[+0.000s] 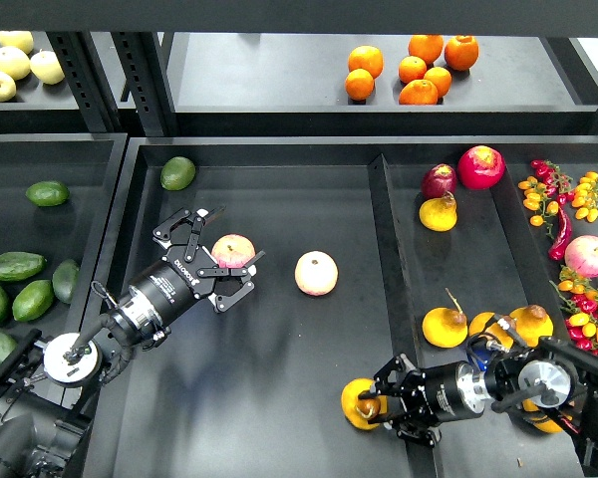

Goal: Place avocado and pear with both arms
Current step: 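Close the right gripper around the yellow pear, then carry the pear into the bin of yellow pears and lower it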

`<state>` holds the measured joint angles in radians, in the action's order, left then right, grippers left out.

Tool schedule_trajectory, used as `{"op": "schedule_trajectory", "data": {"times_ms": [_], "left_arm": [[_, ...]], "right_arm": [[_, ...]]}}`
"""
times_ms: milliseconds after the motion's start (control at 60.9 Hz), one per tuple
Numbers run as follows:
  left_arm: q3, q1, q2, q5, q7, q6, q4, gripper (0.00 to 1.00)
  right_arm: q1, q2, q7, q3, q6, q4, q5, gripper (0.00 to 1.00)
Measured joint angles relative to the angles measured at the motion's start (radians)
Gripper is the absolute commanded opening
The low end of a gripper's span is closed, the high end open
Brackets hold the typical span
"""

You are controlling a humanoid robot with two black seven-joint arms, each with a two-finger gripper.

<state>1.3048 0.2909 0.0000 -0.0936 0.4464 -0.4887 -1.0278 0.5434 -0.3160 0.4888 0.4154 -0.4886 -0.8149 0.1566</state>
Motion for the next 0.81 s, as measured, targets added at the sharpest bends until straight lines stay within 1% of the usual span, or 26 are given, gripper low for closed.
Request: {"op": "schedule_trajectory", "data": {"times_ms": [197,312,444,476,674,805], "left_arm": [[-0.001,0.000,0.000,0.000,0.000,0.000,0.000,0.91],[-0.002,-0.001,0.000,-0.001,0.000,0.000,0.000,0.91],[-0.002,-0.001,0.000,-0.001,0.000,0.000,0.000,0.91],[-0.002,0.000,0.000,-0.001,0.000,0.000,0.000,0.91],[-0.003,0.000,0.000,0.000,0.000,0.000,0.000,0.91],[-0.003,0.000,0.000,0.000,0.000,0.000,0.000,0.91]], "right_arm": [[0.016,-0.013,0.000,0.027,0.000,-0.017,-0.036,0.04],[0.047,-0.042,0.000,0.029,0.000,-0.038,-0.082,0.04],[0.089,-0.100,0.000,0.030,0.000,-0.064,-0.136,0.04],[0.103,-0.135,0.000,0.028,0.000,-0.074,-0.149,0.04],[0.105,-0.236,0.000,0.023,0.000,-0.105,-0.162,0.05],[0.092,-0.281,0.000,0.017,0.000,-0.111,-0.163,0.05]]}}
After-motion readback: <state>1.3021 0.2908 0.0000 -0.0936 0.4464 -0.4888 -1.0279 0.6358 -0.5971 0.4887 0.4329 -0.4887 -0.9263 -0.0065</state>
